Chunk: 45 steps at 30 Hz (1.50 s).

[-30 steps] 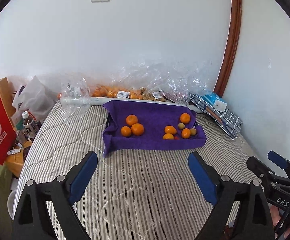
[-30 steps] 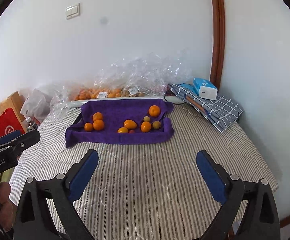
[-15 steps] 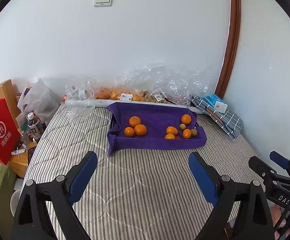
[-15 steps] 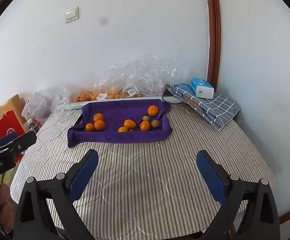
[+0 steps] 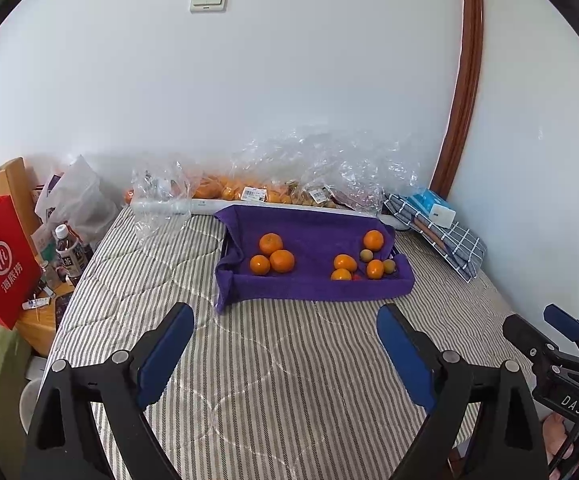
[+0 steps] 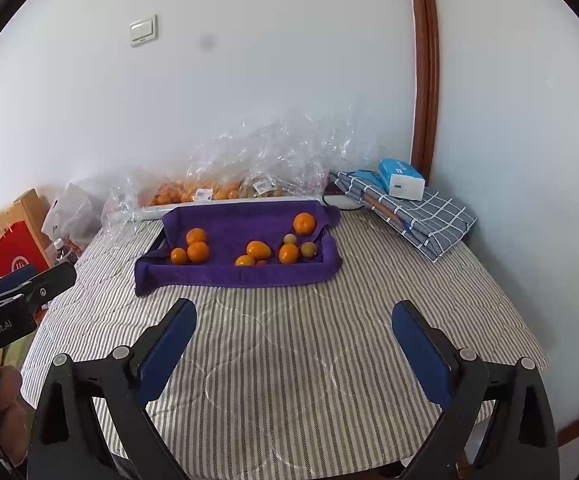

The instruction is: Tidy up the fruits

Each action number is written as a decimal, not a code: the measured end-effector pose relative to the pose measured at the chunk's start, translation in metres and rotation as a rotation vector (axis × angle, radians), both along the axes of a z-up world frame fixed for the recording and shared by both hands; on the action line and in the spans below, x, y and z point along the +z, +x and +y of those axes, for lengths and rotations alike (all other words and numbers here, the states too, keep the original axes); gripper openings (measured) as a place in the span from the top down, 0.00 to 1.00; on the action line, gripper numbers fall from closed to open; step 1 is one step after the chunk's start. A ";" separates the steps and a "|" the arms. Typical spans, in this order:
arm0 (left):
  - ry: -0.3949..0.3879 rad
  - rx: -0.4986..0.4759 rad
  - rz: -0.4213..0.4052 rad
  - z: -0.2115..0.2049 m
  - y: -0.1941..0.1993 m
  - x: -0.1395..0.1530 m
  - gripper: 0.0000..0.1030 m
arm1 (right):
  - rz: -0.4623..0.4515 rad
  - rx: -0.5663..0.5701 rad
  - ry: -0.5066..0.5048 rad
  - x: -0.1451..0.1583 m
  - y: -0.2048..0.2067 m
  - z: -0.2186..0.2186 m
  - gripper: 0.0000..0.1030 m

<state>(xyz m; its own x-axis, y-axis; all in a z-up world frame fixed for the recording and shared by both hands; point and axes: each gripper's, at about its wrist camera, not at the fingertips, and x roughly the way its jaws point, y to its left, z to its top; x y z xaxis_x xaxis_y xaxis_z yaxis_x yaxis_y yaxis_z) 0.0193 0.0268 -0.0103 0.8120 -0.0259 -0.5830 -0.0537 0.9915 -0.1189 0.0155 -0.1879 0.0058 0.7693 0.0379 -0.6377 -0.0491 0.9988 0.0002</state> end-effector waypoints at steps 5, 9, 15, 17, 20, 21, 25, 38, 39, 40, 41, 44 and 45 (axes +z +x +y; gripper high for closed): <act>-0.001 -0.003 -0.002 0.001 -0.002 0.000 0.10 | 0.002 -0.002 0.004 0.000 0.000 0.000 0.05; -0.004 -0.001 -0.003 0.003 0.001 0.000 0.10 | 0.001 -0.006 0.003 0.001 0.001 0.000 0.06; 0.001 -0.007 0.000 0.003 0.001 -0.001 0.10 | 0.002 -0.009 0.004 0.001 0.001 -0.003 0.05; 0.002 -0.014 0.002 0.003 0.002 -0.001 0.10 | 0.005 -0.009 0.005 0.001 0.001 -0.003 0.05; 0.005 -0.012 0.000 0.002 0.003 -0.002 0.10 | 0.001 -0.007 0.004 0.001 0.002 -0.003 0.06; 0.002 -0.012 0.002 0.002 0.003 -0.002 0.10 | 0.002 -0.007 0.004 0.001 0.002 -0.004 0.05; 0.010 -0.010 -0.002 0.001 0.001 -0.001 0.10 | 0.002 -0.007 0.005 0.002 0.002 -0.004 0.05; 0.012 -0.010 -0.001 0.002 0.002 -0.001 0.09 | 0.003 -0.018 0.009 0.000 0.001 -0.008 0.05; 0.017 -0.008 0.000 0.001 0.001 -0.001 0.09 | 0.001 -0.020 0.014 -0.001 0.001 -0.009 0.05; 0.019 -0.007 0.000 0.001 0.001 -0.001 0.09 | 0.001 -0.021 0.017 -0.001 0.000 -0.010 0.05; 0.019 -0.009 0.001 0.000 0.001 -0.001 0.09 | 0.000 -0.022 0.019 -0.001 0.000 -0.010 0.05; 0.023 -0.009 0.000 -0.001 -0.001 -0.001 0.09 | 0.002 -0.026 0.022 -0.002 -0.001 -0.012 0.05; 0.022 -0.008 0.000 -0.001 -0.001 0.000 0.09 | 0.002 -0.026 0.023 -0.002 -0.001 -0.012 0.05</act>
<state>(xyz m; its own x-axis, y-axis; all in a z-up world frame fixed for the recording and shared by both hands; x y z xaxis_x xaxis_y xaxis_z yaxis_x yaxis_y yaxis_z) 0.0183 0.0254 -0.0107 0.8116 -0.0198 -0.5839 -0.0457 0.9942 -0.0971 0.0142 -0.2000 0.0041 0.7690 0.0326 -0.6384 -0.0235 0.9995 0.0228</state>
